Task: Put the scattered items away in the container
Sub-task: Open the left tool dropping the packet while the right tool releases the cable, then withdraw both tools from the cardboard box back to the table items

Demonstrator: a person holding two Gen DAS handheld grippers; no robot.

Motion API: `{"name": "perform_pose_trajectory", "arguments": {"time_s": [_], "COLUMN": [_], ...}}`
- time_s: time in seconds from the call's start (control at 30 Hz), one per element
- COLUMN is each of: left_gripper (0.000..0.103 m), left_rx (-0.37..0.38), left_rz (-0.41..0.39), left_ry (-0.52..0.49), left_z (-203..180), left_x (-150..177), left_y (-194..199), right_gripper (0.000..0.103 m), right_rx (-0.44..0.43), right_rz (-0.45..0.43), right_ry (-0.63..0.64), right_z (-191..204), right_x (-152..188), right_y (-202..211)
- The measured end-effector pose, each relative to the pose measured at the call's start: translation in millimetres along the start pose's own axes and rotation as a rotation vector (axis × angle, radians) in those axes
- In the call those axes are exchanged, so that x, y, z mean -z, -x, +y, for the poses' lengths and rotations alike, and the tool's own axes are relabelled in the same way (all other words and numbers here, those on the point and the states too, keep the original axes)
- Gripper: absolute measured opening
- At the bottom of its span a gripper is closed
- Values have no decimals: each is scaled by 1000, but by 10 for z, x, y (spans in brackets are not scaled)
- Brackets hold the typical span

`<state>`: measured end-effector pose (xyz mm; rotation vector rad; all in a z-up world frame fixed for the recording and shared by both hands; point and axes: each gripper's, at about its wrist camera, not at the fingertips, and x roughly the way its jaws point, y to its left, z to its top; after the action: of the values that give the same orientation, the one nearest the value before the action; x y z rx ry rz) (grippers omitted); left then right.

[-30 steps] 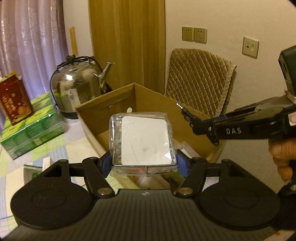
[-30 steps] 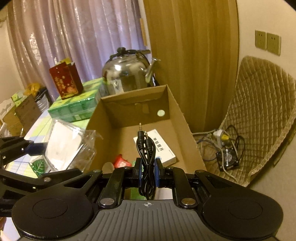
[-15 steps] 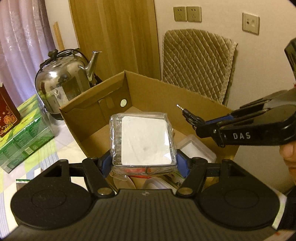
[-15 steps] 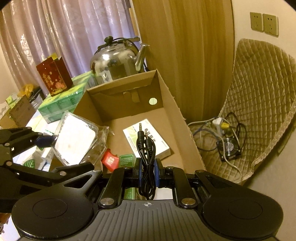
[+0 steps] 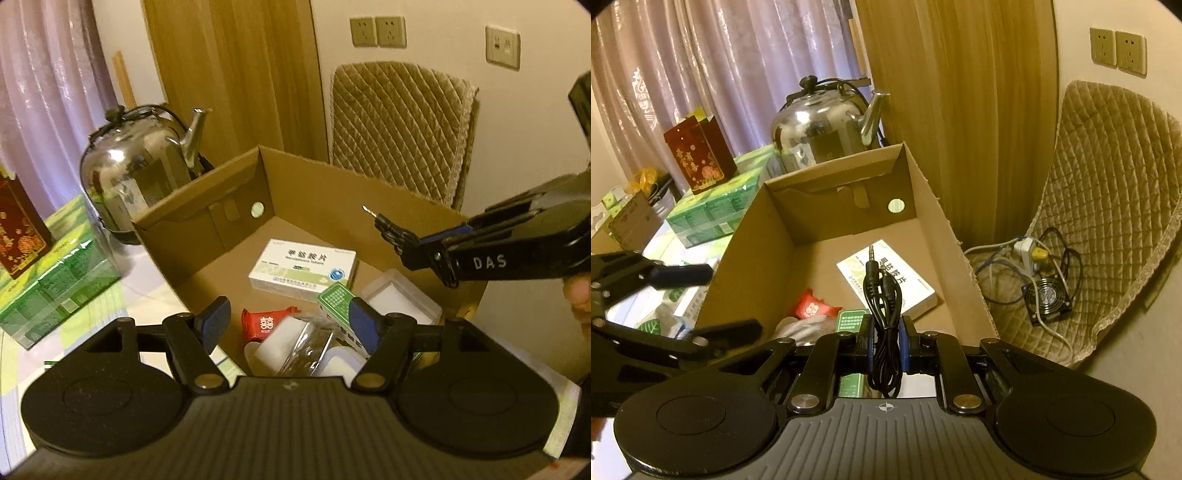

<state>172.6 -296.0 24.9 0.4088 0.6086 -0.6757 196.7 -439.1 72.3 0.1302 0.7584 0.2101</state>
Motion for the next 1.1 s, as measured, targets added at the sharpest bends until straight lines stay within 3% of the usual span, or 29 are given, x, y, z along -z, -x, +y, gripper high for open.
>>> {"name": "perform_pose_trajectory", "arguments": {"time_s": [0.53,0.6,0.63,0.67,1.1], "left_gripper": [73,73,73,74,83], "left_rx": [-25,-25,-25,-25,-62], "left_rz": [-54,-50,-49,-48,-63], "left_ry": [100,113,120,127,236], "left_z": [223,238,248,255,459], "left_x": [122,143,156,166,439], "left_y": [428,428,432,440,783], "right_gripper": [11,24,48,66,67], "right_rx": [15,16,15,15,-7], "right_rz": [19,11,3,-7,-69], "right_ry": [38,35,31,28,1], "right_z": [148,143,139,137,290], "right_x": [41,35,33,29,156], "right_y": [-63,-60,-45,-23,431]}}
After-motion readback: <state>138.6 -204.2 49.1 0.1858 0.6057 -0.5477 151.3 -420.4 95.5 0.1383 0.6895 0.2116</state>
